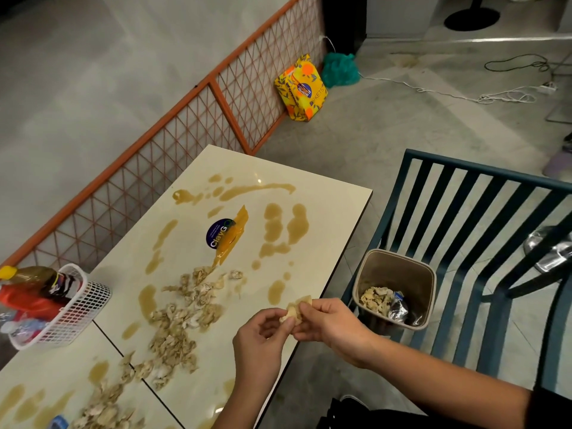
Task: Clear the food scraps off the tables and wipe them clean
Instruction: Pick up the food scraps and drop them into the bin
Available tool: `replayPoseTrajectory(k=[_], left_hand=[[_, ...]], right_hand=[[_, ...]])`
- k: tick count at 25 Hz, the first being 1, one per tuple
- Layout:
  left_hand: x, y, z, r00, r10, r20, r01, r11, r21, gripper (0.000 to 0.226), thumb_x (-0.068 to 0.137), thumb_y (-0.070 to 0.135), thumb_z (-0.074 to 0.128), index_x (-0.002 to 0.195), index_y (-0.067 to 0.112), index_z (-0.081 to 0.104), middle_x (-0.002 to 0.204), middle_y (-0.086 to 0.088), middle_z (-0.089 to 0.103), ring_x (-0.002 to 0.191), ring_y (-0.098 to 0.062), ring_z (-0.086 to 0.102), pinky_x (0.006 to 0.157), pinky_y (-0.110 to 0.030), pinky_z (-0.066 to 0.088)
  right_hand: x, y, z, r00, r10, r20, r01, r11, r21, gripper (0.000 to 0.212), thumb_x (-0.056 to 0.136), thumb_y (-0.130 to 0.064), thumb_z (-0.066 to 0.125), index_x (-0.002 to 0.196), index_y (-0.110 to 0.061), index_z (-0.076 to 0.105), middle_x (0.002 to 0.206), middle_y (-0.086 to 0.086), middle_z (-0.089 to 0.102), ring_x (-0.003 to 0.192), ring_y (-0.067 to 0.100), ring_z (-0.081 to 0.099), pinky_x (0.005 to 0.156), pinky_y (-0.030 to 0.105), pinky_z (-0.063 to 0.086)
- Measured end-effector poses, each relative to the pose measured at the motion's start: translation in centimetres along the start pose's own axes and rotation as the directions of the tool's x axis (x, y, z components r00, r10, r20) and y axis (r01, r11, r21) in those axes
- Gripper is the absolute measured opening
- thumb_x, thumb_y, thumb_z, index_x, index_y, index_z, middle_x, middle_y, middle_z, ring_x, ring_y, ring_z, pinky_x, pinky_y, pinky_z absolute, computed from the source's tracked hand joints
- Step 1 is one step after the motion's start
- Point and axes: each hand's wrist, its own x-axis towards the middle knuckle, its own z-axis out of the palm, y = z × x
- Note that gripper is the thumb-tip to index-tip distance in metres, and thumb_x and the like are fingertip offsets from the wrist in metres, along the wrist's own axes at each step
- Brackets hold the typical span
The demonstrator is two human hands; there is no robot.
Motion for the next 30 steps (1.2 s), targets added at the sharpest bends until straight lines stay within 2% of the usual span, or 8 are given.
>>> replayPoseTrajectory(k=[6, 12, 15, 18, 21, 24, 26, 30], left_hand=[[1.1, 0.1, -0.1, 0.994, 0.007, -0.106, -0.019, 0.994, -0.11, 0.013, 0.078, 0.014, 0.083, 0.085, 0.017, 0.072, 0.078, -0.002, 0.072, 0.076, -0.019, 0.069, 0.069, -0.022, 0.055], [0.5, -0.5, 0.3, 0.991, 0.02, 0.129, -0.039, 0.989, 0.144, 0.024, 0.086, 0.026, 0.076, 0.107, 0.037, 0.071, 0.097, 0.017, 0.074, 0.092, -0.003, 0.069, 0.082, -0.028, 0.056], [0.3, -0.8, -0.3, 0.971, -0.031, 0.238, -0.001, 0.991, 0.13, 0.041, 0.091, 0.025, 0.07, 0.128, 0.041, 0.058, 0.12, 0.026, 0.066, 0.11, 0.012, 0.058, 0.093, -0.024, 0.048], [0.5, -1.5, -1.1, 0.977, -0.127, 0.171, 0.111, 0.989, 0.101, 0.031, 0.093, 0.025, 0.067, 0.119, 0.042, 0.064, 0.118, 0.024, 0.064, 0.107, 0.011, 0.058, 0.092, -0.027, 0.048], [0.5, -2.3, -1.9, 0.973, -0.179, 0.148, 0.178, 0.984, 0.025, 0.018, 0.095, 0.019, 0.064, 0.104, 0.033, 0.071, 0.107, 0.011, 0.073, 0.102, -0.008, 0.067, 0.085, -0.031, 0.052], [0.0, -3.0, -2.8, 0.968, -0.195, 0.154, 0.199, 0.98, -0.008, 0.016, 0.097, 0.015, 0.061, 0.101, 0.024, 0.073, 0.097, 0.004, 0.076, 0.092, -0.016, 0.07, 0.077, -0.031, 0.052], [-0.4, -3.4, -3.5, 0.964, -0.204, 0.169, 0.207, 0.978, -0.001, 0.017, 0.098, 0.014, 0.058, 0.101, 0.021, 0.072, 0.094, 0.003, 0.076, 0.088, -0.017, 0.071, 0.076, -0.033, 0.052], [-0.3, -4.9, -5.9, 0.962, -0.228, 0.151, 0.234, 0.972, -0.02, 0.018, 0.099, 0.011, 0.056, 0.1, 0.018, 0.073, 0.094, 0.0, 0.076, 0.086, -0.02, 0.07, 0.072, -0.034, 0.049]], right_hand=[[0.8, -0.4, -1.4, 0.988, -0.011, -0.154, 0.019, 0.998, 0.053, 0.024, 0.103, -0.011, 0.056, 0.106, 0.007, 0.071, 0.094, 0.025, 0.071, 0.081, 0.026, 0.07, 0.079, 0.035, 0.061], [-0.2, -0.2, 0.3, 0.997, -0.069, -0.028, 0.069, 0.998, -0.011, 0.021, 0.099, -0.016, 0.064, 0.103, 0.002, 0.073, 0.092, 0.019, 0.073, 0.091, 0.031, 0.072, 0.089, 0.041, 0.059], [0.7, 0.8, -1.5, 0.974, -0.064, -0.215, 0.048, 0.996, -0.078, 0.016, 0.101, -0.01, 0.058, 0.103, -0.001, 0.072, 0.092, 0.018, 0.071, 0.076, 0.02, 0.068, 0.07, 0.03, 0.058], [2.2, 1.1, -5.7, 0.862, 0.015, -0.507, -0.084, 0.99, -0.114, 0.027, 0.107, -0.007, 0.038, 0.106, -0.007, 0.064, 0.092, 0.018, 0.061, 0.063, 0.018, 0.052, 0.055, 0.029, 0.044], [3.2, 1.2, -11.2, 0.707, 0.188, -0.682, -0.106, 0.981, 0.16, 0.03, 0.102, -0.01, 0.036, 0.112, 0.001, 0.062, 0.085, 0.017, 0.063, 0.062, 0.021, 0.051, 0.058, 0.033, 0.043], [2.7, 1.7, -13.7, 0.695, 0.398, -0.599, -0.082, 0.872, 0.483, 0.054, 0.105, -0.044, 0.032, 0.139, -0.005, 0.047, 0.104, 0.02, 0.071, 0.085, 0.028, 0.063, 0.069, 0.035, 0.05], [2.3, 2.3, -13.7, 0.714, 0.458, -0.53, -0.118, 0.824, 0.554, 0.064, 0.103, -0.057, 0.029, 0.146, -0.011, 0.039, 0.111, 0.022, 0.07, 0.1, 0.032, 0.064, 0.077, 0.039, 0.049], [1.6, 2.5, -10.9, 0.776, 0.41, -0.479, -0.221, 0.889, 0.402, 0.049, 0.105, -0.04, 0.039, 0.143, -0.01, 0.046, 0.112, 0.022, 0.072, 0.091, 0.031, 0.063, 0.075, 0.039, 0.049]])
